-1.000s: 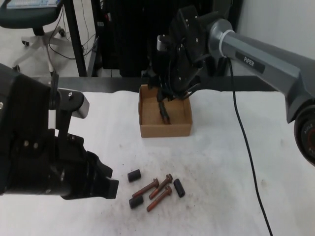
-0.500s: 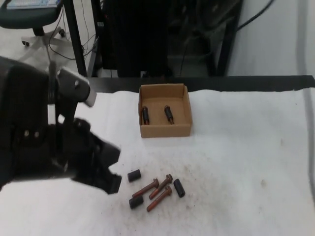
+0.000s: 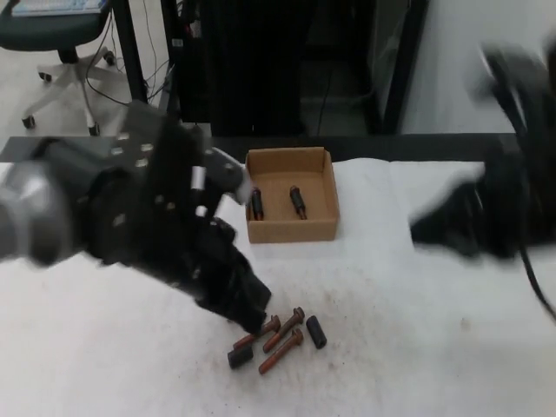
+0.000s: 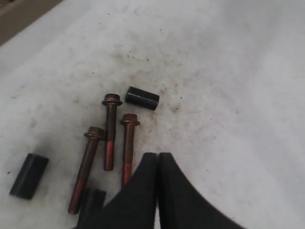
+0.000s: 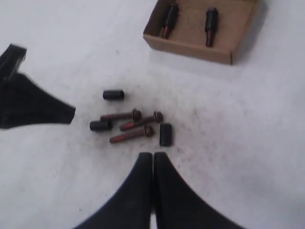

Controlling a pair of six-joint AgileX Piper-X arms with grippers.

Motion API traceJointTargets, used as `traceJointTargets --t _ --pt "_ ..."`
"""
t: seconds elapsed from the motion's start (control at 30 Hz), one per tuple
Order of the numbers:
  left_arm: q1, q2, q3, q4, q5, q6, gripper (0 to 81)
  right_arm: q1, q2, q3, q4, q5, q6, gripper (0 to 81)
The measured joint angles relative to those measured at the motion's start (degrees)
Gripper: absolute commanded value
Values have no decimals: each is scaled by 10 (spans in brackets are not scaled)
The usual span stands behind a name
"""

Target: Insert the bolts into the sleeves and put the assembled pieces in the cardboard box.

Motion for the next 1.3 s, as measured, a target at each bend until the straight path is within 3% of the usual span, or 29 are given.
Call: traceJointTargets --t 0.2,0.33,0.63,0.83,1.3 --pt "-43 77 -73 45 -40 54 207 0 -172 183 -19 -8 42 6" --pt "-67 127 -125 93 -81 85 347 0 -221 225 -19 -9 47 6" --pt "-77 191 -171 194 -188 117 353 0 -255 236 -25 -19 47 6" --pt "-77 191 -173 186 -250 160 353 0 -255 236 -26 -38 48 6" --pt "-77 227 -175 152 -261 151 353 0 -255 236 -12 -54 49 6"
